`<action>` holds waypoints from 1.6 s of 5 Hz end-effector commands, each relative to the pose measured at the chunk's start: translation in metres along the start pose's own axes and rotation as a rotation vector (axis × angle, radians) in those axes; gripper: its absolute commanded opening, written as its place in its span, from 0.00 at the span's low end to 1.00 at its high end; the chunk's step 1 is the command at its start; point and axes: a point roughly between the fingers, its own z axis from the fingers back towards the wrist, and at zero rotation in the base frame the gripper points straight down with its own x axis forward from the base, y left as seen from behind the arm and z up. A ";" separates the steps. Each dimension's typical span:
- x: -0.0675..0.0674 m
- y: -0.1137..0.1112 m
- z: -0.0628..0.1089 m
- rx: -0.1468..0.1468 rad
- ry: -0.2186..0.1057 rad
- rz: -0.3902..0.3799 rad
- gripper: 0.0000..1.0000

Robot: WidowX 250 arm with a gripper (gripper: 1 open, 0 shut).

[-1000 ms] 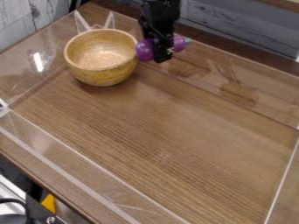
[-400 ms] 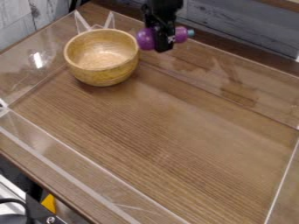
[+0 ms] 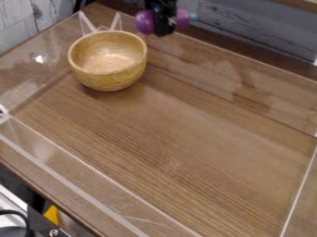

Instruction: Put the purple eggplant in the brown bowl

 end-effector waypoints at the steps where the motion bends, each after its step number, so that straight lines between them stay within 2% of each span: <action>1: -0.011 0.032 0.023 0.076 -0.026 0.024 0.00; 2: -0.023 0.046 0.016 0.086 -0.007 0.004 0.00; 4: -0.064 0.068 0.010 0.090 0.013 -0.049 0.00; 5: -0.079 0.063 -0.014 0.087 0.018 -0.110 0.00; 6: -0.087 0.054 -0.042 0.068 0.025 -0.162 0.00; 7: -0.089 0.060 -0.047 0.068 0.041 -0.106 0.00; 8: -0.090 0.066 -0.039 0.065 0.039 -0.040 1.00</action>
